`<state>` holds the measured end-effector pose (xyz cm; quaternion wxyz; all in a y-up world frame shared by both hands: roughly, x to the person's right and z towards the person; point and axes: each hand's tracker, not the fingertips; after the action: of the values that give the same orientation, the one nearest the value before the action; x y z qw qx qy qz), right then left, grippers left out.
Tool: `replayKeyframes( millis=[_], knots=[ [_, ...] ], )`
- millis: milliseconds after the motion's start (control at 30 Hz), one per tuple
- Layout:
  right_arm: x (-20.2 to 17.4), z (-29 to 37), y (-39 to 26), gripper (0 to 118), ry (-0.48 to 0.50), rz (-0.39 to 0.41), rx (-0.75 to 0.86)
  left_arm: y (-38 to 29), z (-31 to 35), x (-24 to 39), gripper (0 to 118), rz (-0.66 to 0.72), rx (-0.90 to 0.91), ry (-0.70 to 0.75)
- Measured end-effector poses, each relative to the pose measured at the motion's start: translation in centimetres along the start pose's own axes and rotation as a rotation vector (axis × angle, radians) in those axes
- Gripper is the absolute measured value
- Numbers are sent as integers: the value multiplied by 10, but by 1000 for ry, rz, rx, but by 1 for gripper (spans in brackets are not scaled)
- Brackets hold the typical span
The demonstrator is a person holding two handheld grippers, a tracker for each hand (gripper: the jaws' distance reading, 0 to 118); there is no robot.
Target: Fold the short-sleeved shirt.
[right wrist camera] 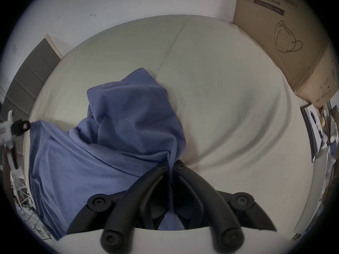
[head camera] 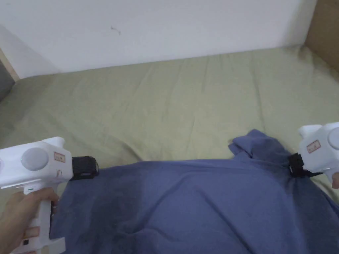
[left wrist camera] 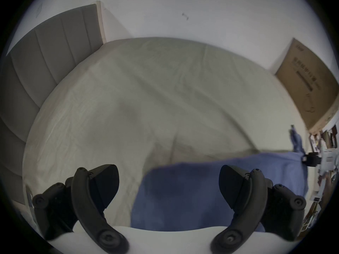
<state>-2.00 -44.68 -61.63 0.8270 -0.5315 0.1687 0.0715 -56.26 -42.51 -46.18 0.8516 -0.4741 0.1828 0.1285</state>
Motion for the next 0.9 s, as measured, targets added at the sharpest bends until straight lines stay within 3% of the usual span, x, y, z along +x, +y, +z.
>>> replayKeyframes(
  millis=[33,67,133,167,200,233,267,300,333,400,467,633,800,900],
  knots=[
    [-2,0,-1,3,-2,1,1,3,-11,1,100,-9,-7,-7],
    [-2,0,-1,3,-3,4,2,1,-19,3,82,-12,-28,-16],
    [-3,-1,-1,3,-5,13,3,-5,-37,16,75,-27,-111,-26],
    [-3,-2,-1,3,-6,13,2,-7,-31,25,67,-104,-50,40],
    [-4,-3,0,3,-6,13,2,-6,-24,29,51,-142,-55,48],
    [-4,-3,0,3,-8,13,-1,-3,-19,31,51,-149,-70,31],
    [-5,-3,1,3,-12,11,-3,-1,-13,33,43,-134,-67,28],
    [-6,-3,2,3,-16,10,-2,-2,-9,36,26,-141,-54,44],
    [-8,-1,1,3,-21,4,1,-3,-3,37,0,-167,-41,102],
    [-9,6,1,3,-28,9,12,-4,3,44,0,-164,-91,-5],
    [-7,18,3,3,-15,-12,30,-8,8,52,0,-275,-73,83],
    [4,63,12,3,61,-93,103,4,56,49,0,-193,14,9],
    [-1,127,27,3,51,-50,200,26,125,44,0,-188,115,-23],
    [-1,165,36,3,68,-68,238,37,168,45,0,-206,192,-15]
  ],
)
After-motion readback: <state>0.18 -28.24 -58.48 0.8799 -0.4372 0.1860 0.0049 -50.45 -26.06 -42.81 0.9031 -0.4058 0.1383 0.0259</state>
